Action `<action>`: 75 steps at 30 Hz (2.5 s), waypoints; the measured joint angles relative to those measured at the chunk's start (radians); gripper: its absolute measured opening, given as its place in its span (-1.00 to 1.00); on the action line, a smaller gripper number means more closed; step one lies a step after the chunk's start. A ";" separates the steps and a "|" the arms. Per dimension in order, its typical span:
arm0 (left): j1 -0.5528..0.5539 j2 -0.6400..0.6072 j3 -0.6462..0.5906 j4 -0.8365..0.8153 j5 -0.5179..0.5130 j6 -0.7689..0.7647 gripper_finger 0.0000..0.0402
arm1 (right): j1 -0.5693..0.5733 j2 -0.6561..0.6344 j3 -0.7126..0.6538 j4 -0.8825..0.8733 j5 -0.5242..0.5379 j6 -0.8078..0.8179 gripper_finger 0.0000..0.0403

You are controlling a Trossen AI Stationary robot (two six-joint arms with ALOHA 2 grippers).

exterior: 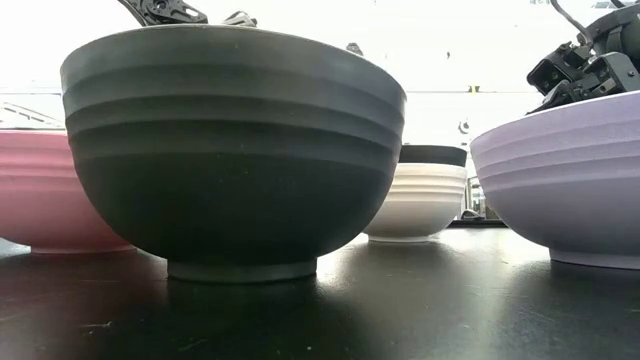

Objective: Nest bowls inside each other
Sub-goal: Stack the top black bowl on top of the black bowl

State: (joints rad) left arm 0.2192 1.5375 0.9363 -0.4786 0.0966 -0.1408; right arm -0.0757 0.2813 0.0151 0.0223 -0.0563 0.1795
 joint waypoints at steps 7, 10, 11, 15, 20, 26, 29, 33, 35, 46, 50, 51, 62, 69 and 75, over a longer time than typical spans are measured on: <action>-0.001 -0.002 0.002 0.001 0.027 0.052 -0.93 | 0.000 0.000 0.000 0.000 0.000 0.000 -0.22; -0.004 -0.002 0.001 -0.002 0.031 0.061 -0.95 | 0.000 0.000 0.000 0.000 0.000 0.000 -0.22; -0.006 -0.002 0.001 -0.002 0.031 0.064 -0.96 | 0.000 0.000 0.000 0.000 0.000 0.000 -0.22; -0.006 -0.002 0.001 0.002 0.019 0.079 -0.96 | 0.000 0.000 0.000 0.000 0.000 0.000 -0.22; -0.008 -0.001 0.001 0.004 -0.022 0.094 -0.97 | 0.000 0.000 0.000 0.000 0.000 0.000 -0.22; -0.018 -0.001 0.000 0.025 -0.026 0.116 -0.97 | 0.000 0.000 0.000 0.000 0.000 0.000 -0.22; -0.031 -0.001 0.000 0.060 -0.019 0.122 -0.97 | 0.000 0.000 0.000 0.000 0.000 0.000 -0.22; -0.050 0.001 0.033 0.059 -0.008 0.137 -0.98 | 0.000 0.000 0.000 0.000 0.000 0.000 -0.22; -0.065 0.001 0.062 0.060 -0.008 0.142 -0.98 | 0.000 0.000 0.000 0.000 0.000 0.000 -0.22; -0.168 0.001 0.220 0.082 -0.070 0.249 -0.98 | 0.000 0.000 0.000 0.000 0.000 0.000 -0.22; -0.190 0.001 0.250 0.093 -0.097 0.266 -0.98 | 0.000 0.000 0.000 0.000 0.000 0.000 -0.22; -0.194 0.001 0.258 0.093 -0.097 0.268 -0.98 | 0.000 0.000 0.000 0.000 0.000 0.000 -0.22; -0.196 0.000 0.389 -0.008 -0.044 0.235 -0.98 | 0.000 0.000 0.000 0.000 0.000 -0.004 -0.22; -0.223 0.050 0.464 -0.041 -0.006 0.224 -0.98 | 0.000 0.001 0.000 0.000 0.000 -0.004 -0.22; -0.260 0.213 0.630 -0.187 -0.037 0.255 -0.98 | 0.000 0.001 0.000 0.000 0.000 -0.002 -0.22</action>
State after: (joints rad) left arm -0.0410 1.7504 1.5667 -0.6651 0.0591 0.1142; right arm -0.0753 0.2821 0.0148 0.0223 -0.0566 0.1773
